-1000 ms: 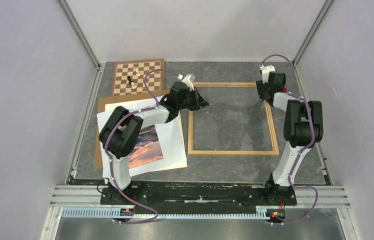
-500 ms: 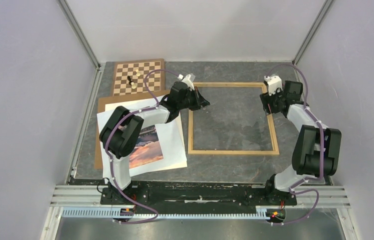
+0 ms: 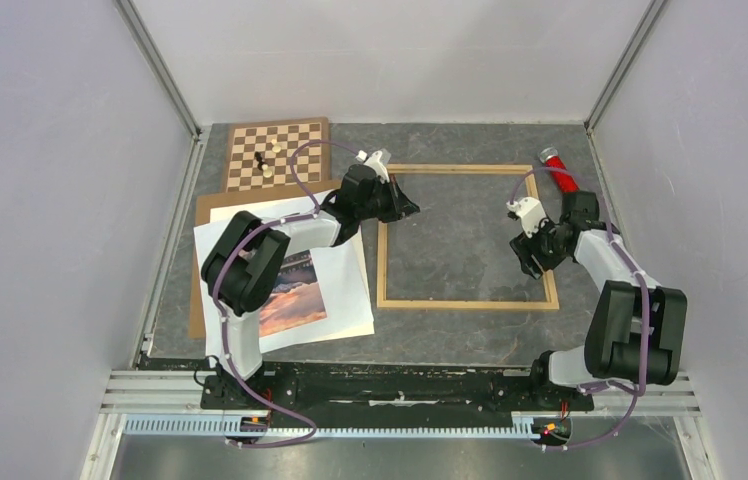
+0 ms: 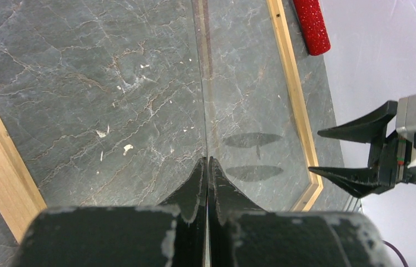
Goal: Put the photo into the frame
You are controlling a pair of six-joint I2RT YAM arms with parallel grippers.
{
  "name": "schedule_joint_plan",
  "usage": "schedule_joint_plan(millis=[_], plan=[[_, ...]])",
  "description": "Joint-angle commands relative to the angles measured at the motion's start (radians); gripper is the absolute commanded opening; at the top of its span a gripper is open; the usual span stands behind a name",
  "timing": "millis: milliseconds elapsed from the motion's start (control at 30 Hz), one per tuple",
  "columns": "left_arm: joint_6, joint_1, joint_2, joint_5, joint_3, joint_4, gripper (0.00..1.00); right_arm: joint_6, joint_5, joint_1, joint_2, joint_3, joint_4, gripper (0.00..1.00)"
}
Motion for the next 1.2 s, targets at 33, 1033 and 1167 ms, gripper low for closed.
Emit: schedule_joint_plan(millis=[33, 1033, 1167], plan=[[-0.019, -0.014, 0.01, 0.008, 0.038, 0.034, 0.02, -0.094, 0.018, -0.004, -0.076, -0.057, -0.076, 0.65], [-0.006, -0.019, 0.016, 0.007, 0.041, 0.026, 0.02, -0.118, 0.162, -0.003, -0.14, -0.179, 0.011, 0.65], [-0.006, -0.019, 0.018, 0.009, 0.04, 0.026, 0.02, -0.115, 0.159, -0.004, -0.143, -0.171, 0.001, 0.65]])
